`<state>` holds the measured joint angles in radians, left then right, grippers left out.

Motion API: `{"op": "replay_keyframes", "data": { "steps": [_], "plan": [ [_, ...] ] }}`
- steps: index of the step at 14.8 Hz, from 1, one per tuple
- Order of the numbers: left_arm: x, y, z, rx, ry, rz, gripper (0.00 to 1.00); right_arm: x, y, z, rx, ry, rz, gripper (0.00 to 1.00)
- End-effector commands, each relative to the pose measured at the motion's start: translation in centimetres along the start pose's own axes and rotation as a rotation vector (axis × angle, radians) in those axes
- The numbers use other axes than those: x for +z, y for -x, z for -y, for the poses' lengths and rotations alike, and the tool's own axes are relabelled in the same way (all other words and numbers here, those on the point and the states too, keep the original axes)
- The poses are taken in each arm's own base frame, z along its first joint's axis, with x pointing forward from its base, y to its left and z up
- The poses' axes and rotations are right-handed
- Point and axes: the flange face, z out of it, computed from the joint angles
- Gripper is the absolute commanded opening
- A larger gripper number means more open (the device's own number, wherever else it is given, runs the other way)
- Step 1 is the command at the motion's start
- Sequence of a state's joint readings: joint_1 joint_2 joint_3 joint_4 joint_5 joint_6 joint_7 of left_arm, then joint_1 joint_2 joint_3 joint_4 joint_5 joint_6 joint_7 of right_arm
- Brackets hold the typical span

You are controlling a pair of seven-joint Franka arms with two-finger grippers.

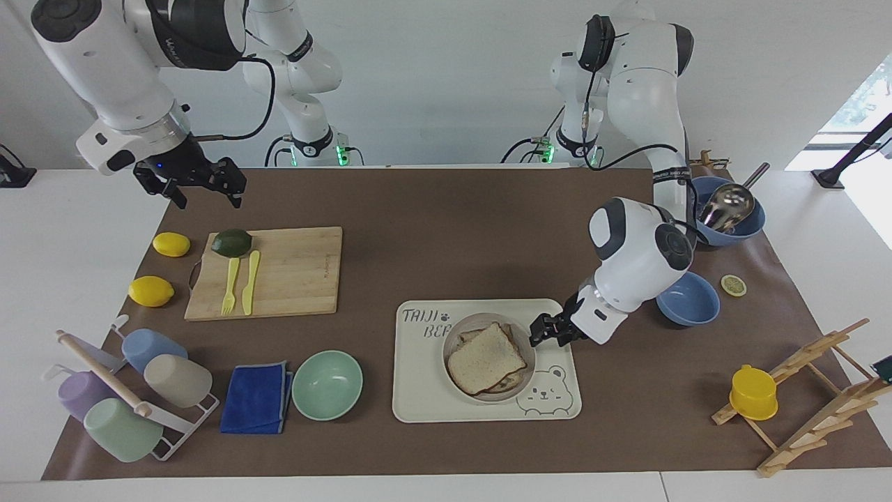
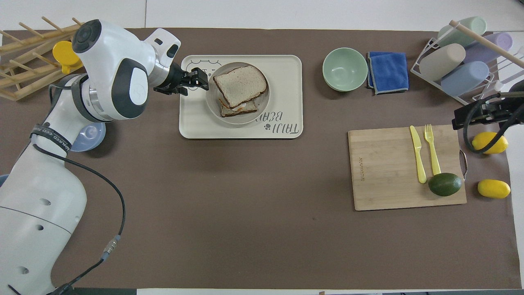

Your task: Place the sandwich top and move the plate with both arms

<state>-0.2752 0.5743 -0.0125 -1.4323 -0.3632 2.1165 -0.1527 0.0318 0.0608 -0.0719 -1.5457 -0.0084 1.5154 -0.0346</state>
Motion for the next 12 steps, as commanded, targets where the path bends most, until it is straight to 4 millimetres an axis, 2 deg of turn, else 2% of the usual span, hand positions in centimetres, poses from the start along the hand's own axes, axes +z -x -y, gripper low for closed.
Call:
{"op": "replay_keyframes", "data": {
  "steps": [1, 3, 5, 8, 10, 12],
  "plan": [
    [-6.4, 0.3, 2.2, 0.006, -0.043, -0.029, 1.00, -0.1, 0.8, 0.3, -0.036, -0.006, 0.010, 1.00],
    [-11.5, 1.1, 3.0, 0.014, -0.080, -0.048, 1.00, -0.4, 0.6, 3.7, -0.108, -0.009, -0.015, 1.00],
    [-16.2, 1.9, 4.4, 0.031, -0.157, -0.076, 1.00, -0.6, 0.2, 9.3, -0.170, -0.031, -0.065, 1.00],
    [-22.0, 4.3, 5.4, 0.014, -0.179, -0.064, 1.00, -0.5, 1.1, 15.8, -0.164, -0.023, -0.070, 1.00],
    [-25.2, 7.0, 5.6, 0.024, -0.246, -0.023, 1.00, -0.3, 1.5, 16.4, -0.168, -0.014, -0.059, 1.00],
    [-27.0, 9.6, 5.7, 0.019, -0.266, 0.020, 1.00, -0.2, 1.5, 15.5, -0.157, 0.015, -0.039, 1.00]
  ]
}}
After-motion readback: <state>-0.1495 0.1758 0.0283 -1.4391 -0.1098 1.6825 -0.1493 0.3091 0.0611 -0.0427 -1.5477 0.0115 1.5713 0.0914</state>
